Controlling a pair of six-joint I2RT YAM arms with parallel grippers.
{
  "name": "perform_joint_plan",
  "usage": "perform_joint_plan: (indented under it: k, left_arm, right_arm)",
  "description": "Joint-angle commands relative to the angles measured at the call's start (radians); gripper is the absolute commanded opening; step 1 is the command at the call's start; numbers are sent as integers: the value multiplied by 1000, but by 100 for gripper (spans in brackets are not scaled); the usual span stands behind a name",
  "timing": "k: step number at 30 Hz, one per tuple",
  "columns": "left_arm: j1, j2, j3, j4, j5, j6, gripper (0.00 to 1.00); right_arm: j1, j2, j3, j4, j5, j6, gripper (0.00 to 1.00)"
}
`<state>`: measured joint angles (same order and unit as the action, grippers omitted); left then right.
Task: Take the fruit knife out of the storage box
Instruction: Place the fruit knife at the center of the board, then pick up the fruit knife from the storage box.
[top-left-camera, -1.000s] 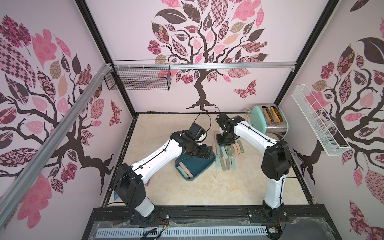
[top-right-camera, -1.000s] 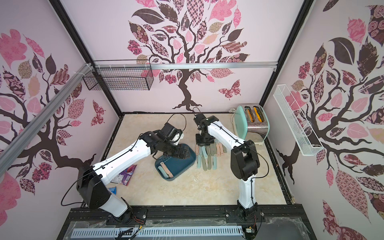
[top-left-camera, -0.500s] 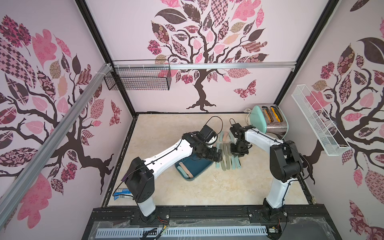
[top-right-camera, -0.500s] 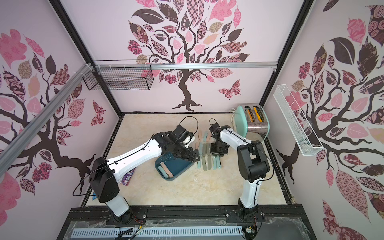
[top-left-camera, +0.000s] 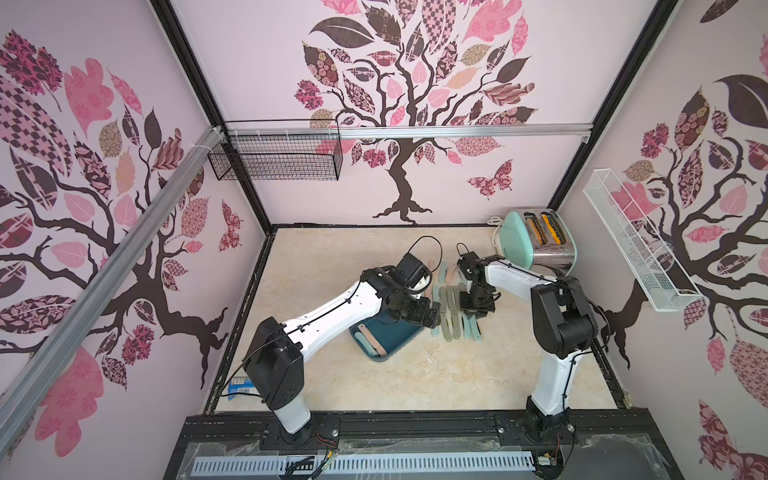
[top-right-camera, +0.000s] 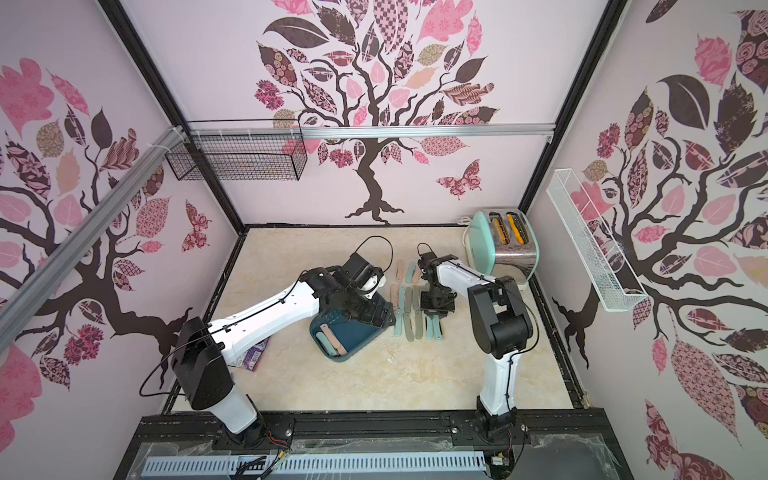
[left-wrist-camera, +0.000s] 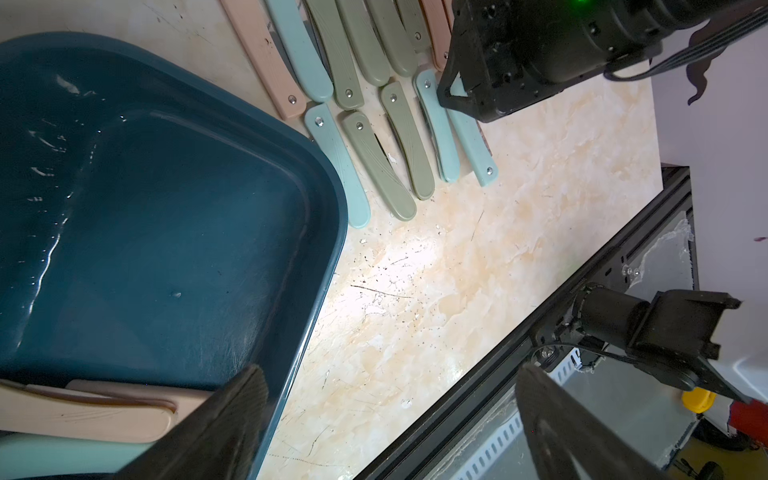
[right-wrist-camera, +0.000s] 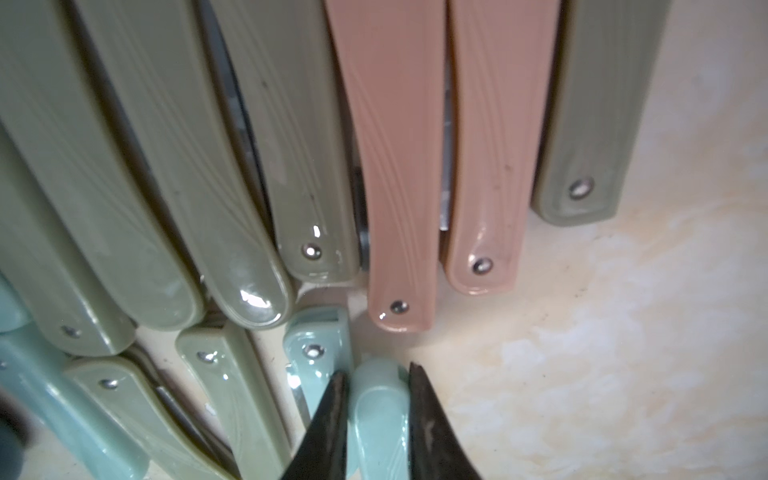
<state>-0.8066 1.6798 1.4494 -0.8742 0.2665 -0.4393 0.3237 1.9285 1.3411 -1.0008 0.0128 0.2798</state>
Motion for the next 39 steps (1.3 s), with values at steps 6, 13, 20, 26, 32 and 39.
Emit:
perform_joint_plan:
  k: [6, 13, 20, 26, 32, 39]
  left_arm:
    - [3, -32, -17, -5, -13, 17, 98]
    - [14, -51, -25, -16, -36, 17, 98]
    - [82, -134, -78, -28, -51, 10, 98]
    - [144, -265, -174, -42, -98, -8, 98]
    - [160, -427, -270, -102, -181, -48, 98]
    - [167, -653, -354, -223, -289, -114, 98]
  right_arm:
    - [-5, -21, 20, -6, 37, -2, 38]
    - [-4, -64, 81, -46, 30, -4, 37]
    - [44, -70, 191, -75, -23, -15, 35]
    - [191, 18, 373, -106, -57, -34, 35]
    - [358, 155, 550, -114, -97, -46, 34]
    - [518, 310, 708, -135, -117, -51, 34]
